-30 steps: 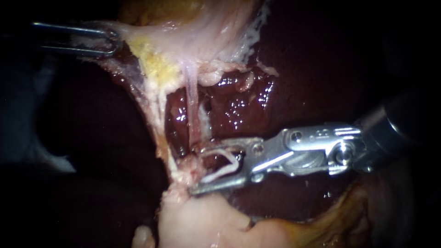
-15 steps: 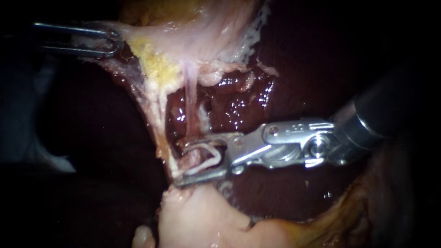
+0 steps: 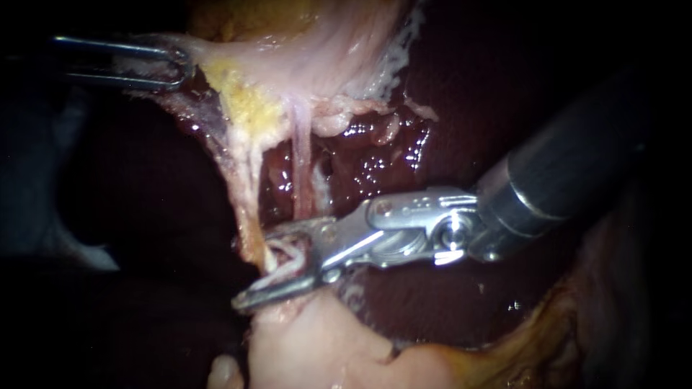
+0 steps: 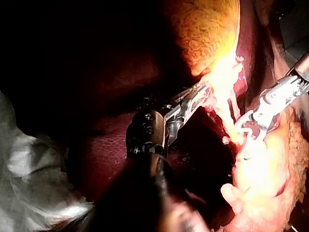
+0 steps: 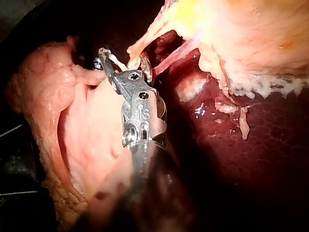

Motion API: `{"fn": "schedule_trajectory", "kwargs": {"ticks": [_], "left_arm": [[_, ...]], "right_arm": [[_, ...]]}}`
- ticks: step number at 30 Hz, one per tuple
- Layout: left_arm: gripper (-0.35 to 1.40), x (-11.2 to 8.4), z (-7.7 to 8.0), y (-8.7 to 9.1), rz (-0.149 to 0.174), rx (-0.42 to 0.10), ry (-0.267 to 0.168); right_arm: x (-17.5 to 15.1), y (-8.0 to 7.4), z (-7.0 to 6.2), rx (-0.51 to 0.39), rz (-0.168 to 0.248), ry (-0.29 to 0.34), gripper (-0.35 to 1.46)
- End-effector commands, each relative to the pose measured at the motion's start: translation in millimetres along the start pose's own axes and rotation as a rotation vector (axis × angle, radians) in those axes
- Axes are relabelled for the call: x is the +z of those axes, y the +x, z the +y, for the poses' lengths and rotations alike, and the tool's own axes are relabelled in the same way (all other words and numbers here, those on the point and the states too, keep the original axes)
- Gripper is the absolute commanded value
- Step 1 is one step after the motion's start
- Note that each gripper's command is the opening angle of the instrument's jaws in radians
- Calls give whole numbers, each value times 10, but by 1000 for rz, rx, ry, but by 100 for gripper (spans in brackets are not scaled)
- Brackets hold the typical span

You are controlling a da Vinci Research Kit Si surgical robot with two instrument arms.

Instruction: Clipping first clip left tube

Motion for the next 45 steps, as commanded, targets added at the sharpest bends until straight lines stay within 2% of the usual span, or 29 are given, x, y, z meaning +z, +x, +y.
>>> {"fn": "schedule_trajectory", "kwargs": {"ticks": [1,10,15,21,30,34,37,43,45], "left_arm": [[-35,0,0,0,0,0,0],[-35,0,0,0,0,0,0],[-35,0,0,0,0,0,0],[-35,0,0,1,0,0,0],[-35,0,0,1,0,0,0],[-35,0,0,1,0,-1,0],[-35,0,0,1,0,-1,0],[-35,0,0,1,0,-1,0],[-35,0,0,1,0,-1,0]], "right_arm": [[3,1,1,-2,-1,3,45],[25,-4,1,-2,-3,28,44],[31,-2,-10,-3,4,43,44],[37,3,-25,-14,10,93,41],[42,7,-34,-17,12,118,35],[41,6,-31,30,12,113,22],[39,5,-31,48,12,111,-2],[38,4,-32,59,15,112,-35],[38,4,-32,59,15,112,-35]]}}
